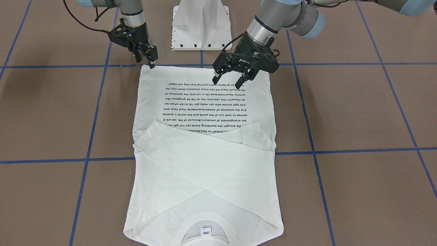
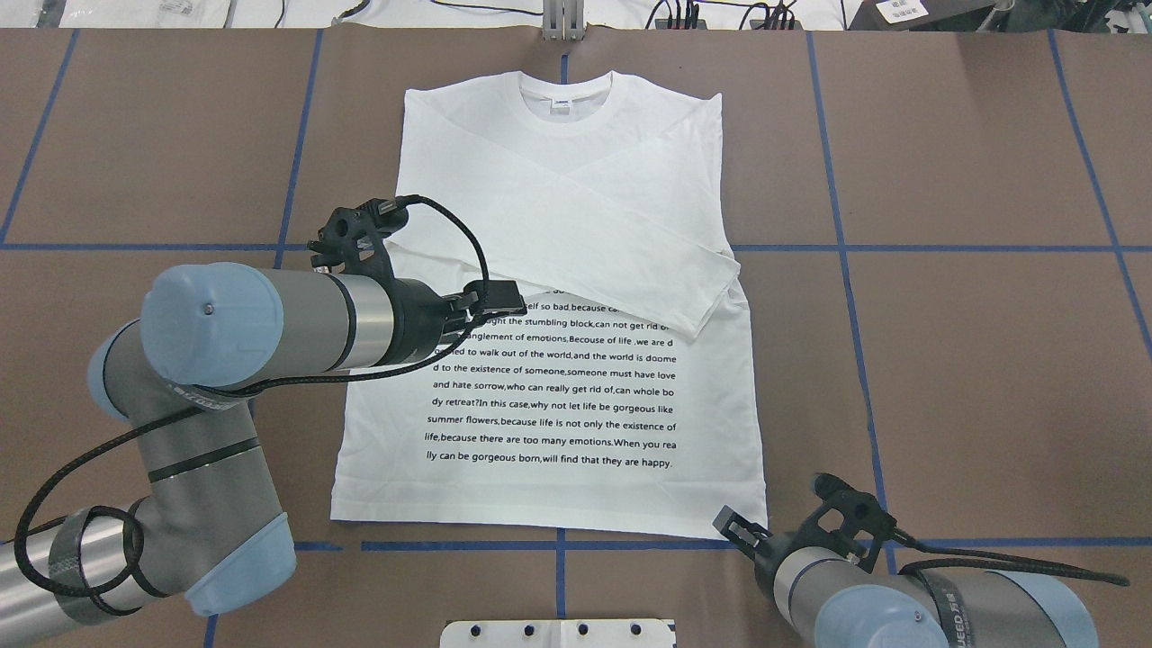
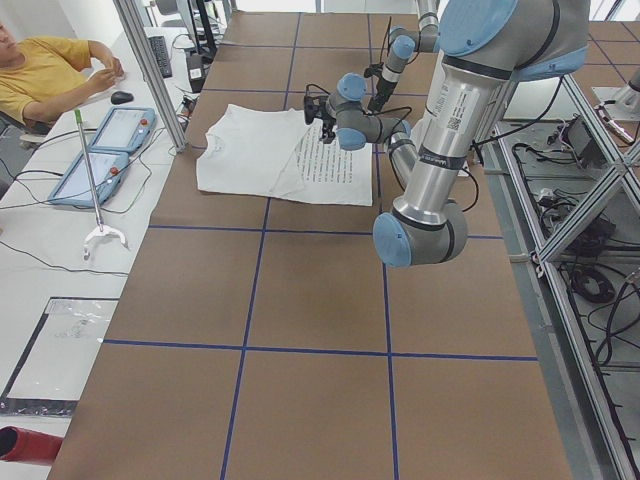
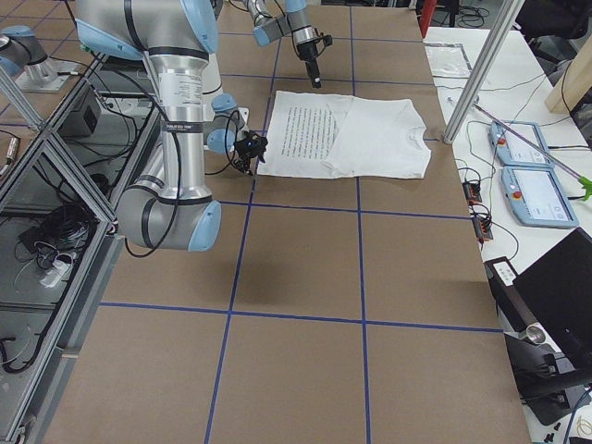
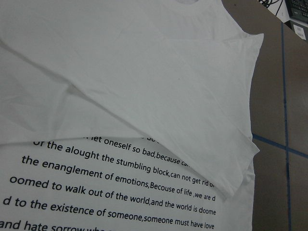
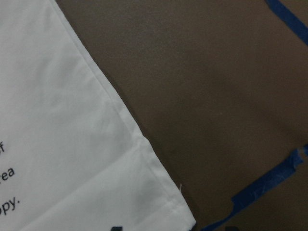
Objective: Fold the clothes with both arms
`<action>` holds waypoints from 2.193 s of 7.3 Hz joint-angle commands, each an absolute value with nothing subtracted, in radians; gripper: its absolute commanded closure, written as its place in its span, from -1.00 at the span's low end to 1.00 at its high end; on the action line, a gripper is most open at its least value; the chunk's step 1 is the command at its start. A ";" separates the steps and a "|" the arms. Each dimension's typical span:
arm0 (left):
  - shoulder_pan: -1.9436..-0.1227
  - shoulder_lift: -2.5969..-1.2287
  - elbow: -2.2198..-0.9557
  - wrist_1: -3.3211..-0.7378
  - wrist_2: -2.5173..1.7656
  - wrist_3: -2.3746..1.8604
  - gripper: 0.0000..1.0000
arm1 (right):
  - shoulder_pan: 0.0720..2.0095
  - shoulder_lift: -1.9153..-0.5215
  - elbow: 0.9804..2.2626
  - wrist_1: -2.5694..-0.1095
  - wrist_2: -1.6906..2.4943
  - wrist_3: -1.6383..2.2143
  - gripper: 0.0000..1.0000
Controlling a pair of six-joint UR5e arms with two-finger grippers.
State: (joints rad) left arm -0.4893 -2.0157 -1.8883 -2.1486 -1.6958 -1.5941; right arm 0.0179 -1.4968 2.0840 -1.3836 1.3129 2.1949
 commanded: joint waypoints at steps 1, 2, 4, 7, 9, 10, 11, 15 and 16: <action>-0.489 -2.016 -1.887 -2.149 -1.694 -1.597 -0.98 | 0.012 -1.497 2.082 -1.384 1.321 2.195 -0.18; -0.492 -2.016 -1.885 -2.149 -1.694 -1.597 -0.98 | 0.014 -1.499 2.080 -1.384 1.322 2.195 0.53; -0.492 -2.016 -1.885 -2.149 -1.694 -1.598 -0.98 | 0.014 -1.505 2.082 -1.384 1.342 2.194 1.00; -0.489 -2.011 -1.885 -2.146 -1.697 -1.615 -0.98 | 0.017 -1.506 2.094 -1.384 1.345 2.192 1.00; -0.479 -1.993 -1.884 -2.146 -1.698 -1.664 -0.98 | 0.015 -1.508 2.091 -1.384 1.344 2.192 1.00; -0.479 -1.991 -1.884 -2.146 -1.697 -1.664 -0.98 | 0.017 -1.509 2.100 -1.384 1.342 2.194 1.00; -0.479 -1.991 -1.884 -2.146 -1.697 -1.664 -0.98 | 0.018 -1.512 2.100 -1.384 1.342 2.194 1.00; -0.480 -1.987 -1.887 -2.146 -1.697 -1.666 -0.98 | 0.017 -1.534 2.105 -1.384 1.339 2.195 0.51; -0.480 -1.987 -1.887 -2.146 -1.697 -1.666 -0.98 | 0.015 -1.534 2.103 -1.384 1.335 2.195 -0.07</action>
